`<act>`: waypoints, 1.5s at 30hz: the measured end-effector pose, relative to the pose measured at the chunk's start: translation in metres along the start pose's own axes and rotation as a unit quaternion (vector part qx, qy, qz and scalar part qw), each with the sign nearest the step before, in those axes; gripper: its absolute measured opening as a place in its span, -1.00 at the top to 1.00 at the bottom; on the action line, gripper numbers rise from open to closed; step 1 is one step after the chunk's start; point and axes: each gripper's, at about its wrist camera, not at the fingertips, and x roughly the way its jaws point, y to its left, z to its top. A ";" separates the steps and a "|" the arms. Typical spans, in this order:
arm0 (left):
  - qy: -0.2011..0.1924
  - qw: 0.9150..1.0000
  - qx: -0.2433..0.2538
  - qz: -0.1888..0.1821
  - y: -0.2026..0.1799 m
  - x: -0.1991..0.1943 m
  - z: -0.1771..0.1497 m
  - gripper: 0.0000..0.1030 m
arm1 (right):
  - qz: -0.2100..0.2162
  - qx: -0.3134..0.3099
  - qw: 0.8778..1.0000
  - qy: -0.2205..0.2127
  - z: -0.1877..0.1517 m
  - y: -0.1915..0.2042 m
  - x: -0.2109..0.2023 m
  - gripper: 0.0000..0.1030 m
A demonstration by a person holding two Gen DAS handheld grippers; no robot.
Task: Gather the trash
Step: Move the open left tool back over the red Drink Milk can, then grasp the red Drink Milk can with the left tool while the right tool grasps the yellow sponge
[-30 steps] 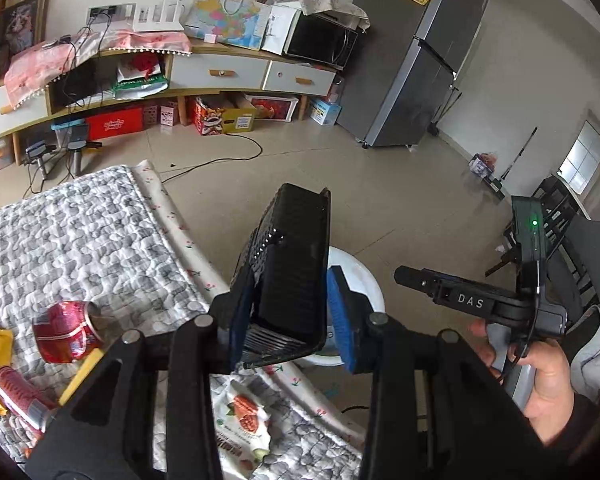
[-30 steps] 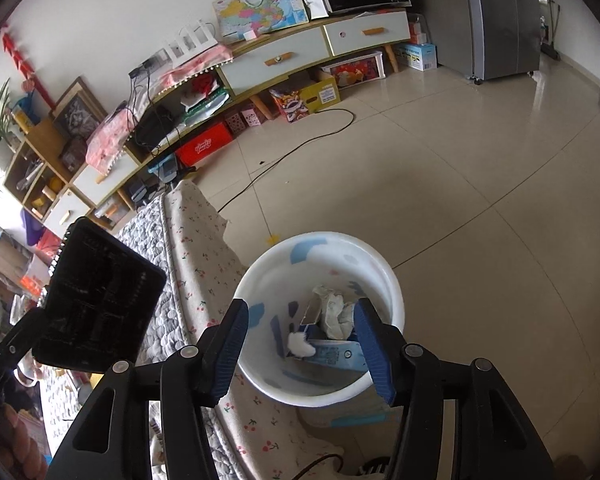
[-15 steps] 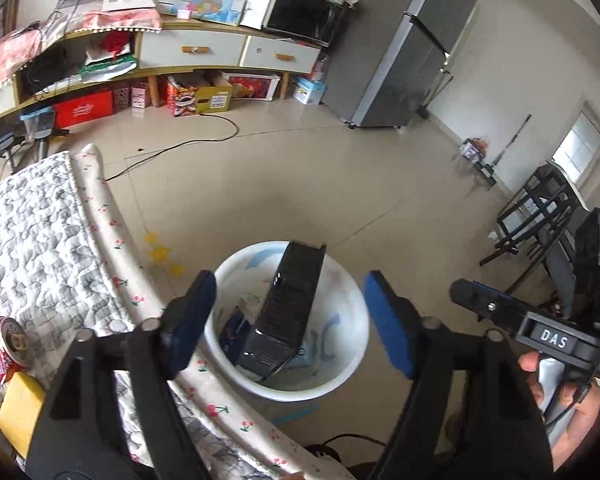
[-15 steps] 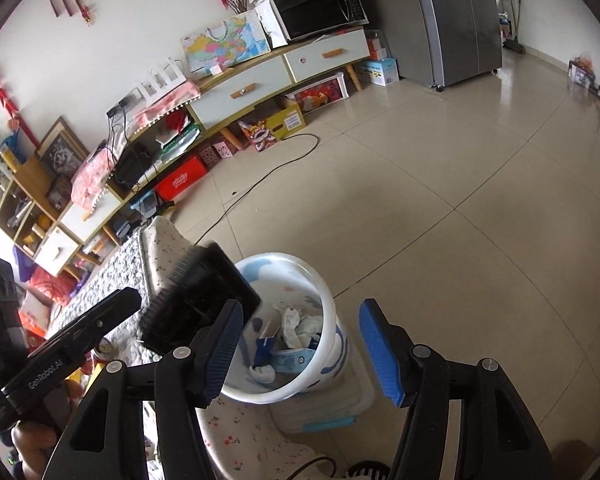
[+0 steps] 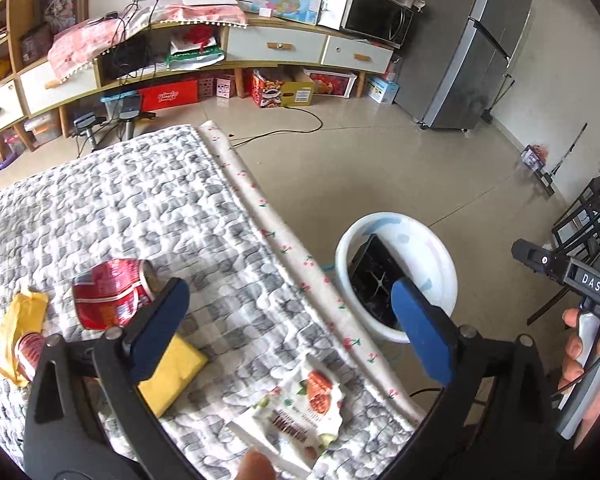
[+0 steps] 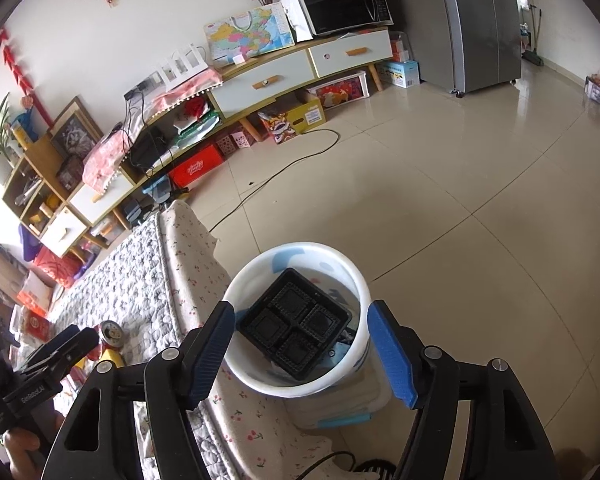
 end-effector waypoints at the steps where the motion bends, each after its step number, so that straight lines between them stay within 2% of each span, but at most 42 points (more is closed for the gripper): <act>1: 0.000 1.000 0.001 0.005 0.005 -0.005 -0.002 -0.98 | 0.001 -0.005 1.000 0.001 0.000 0.006 0.001 -0.41; 9: 0.000 0.999 -0.007 0.052 0.063 -0.045 -0.028 -0.98 | 0.012 -0.057 0.998 0.018 -0.014 0.058 0.014 -0.54; 16: 0.008 0.994 -0.044 0.104 0.128 -0.073 -0.057 -0.98 | 0.019 -0.109 0.993 0.040 -0.031 0.108 0.028 -0.57; 20: 0.020 0.990 -0.083 0.116 0.168 -0.080 -0.074 -0.98 | 0.021 -0.131 0.990 0.051 -0.040 0.135 0.038 -0.57; 26: 0.054 0.980 -0.161 0.103 0.211 -0.072 -0.093 -0.98 | 0.020 -0.155 0.985 0.073 -0.054 0.169 0.054 -0.58; 32: 0.073 0.975 -0.198 0.076 0.215 -0.054 -0.095 -0.96 | 0.013 -0.176 0.980 0.086 -0.063 0.192 0.069 -0.58; 34: 0.080 0.974 -0.206 0.060 0.212 -0.043 -0.092 -0.81 | 0.011 -0.182 0.979 0.090 -0.066 0.196 0.073 -0.58; 39: 0.092 0.967 -0.235 0.024 0.205 -0.011 -0.084 -0.69 | 0.010 -0.189 0.977 0.095 -0.070 0.208 0.079 -0.58; 42: 0.096 0.962 -0.255 0.015 0.204 0.004 -0.082 -0.66 | 0.010 -0.189 0.977 0.098 -0.071 0.211 0.082 -0.58; 45: 0.098 0.958 -0.270 0.011 0.207 0.013 -0.082 -0.49 | 0.008 -0.191 0.976 0.101 -0.073 0.214 0.085 -0.59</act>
